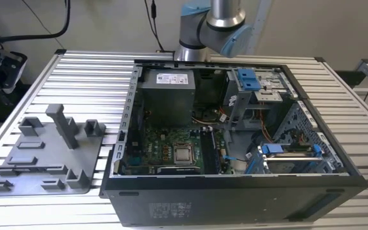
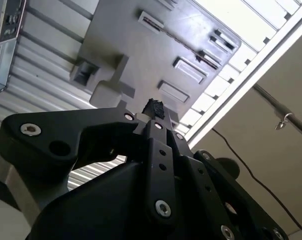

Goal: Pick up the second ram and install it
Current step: 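Pick up the second ram and move it above second insertion slot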

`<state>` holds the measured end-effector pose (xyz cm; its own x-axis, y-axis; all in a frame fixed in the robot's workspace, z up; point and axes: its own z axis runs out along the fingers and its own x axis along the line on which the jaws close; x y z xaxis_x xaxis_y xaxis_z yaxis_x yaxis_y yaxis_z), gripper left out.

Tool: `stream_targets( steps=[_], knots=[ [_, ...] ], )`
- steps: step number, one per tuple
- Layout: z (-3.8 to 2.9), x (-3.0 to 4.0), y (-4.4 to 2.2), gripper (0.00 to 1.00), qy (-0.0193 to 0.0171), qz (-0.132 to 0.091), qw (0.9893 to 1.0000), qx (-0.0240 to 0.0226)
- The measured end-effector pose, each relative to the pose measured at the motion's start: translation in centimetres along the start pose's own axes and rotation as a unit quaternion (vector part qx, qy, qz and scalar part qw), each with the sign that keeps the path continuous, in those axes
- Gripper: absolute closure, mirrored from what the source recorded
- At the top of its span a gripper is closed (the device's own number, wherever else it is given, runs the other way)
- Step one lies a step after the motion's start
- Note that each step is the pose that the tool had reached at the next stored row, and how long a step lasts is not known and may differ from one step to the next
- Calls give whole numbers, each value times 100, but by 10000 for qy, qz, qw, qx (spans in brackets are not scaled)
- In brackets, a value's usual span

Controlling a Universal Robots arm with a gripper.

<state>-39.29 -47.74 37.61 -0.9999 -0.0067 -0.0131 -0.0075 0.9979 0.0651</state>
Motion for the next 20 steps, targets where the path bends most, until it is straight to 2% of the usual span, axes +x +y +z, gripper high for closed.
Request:
stream_targets(
  steps=[13, 16, 20],
  knots=[
    [1, 0, 0, 89, 22, -343, 9994, -5],
    [0, 0, 0, 89, 32, -488, 9988, -6],
    [0, 0, 0, 89, 47, -726, 9974, -9]
  ],
)
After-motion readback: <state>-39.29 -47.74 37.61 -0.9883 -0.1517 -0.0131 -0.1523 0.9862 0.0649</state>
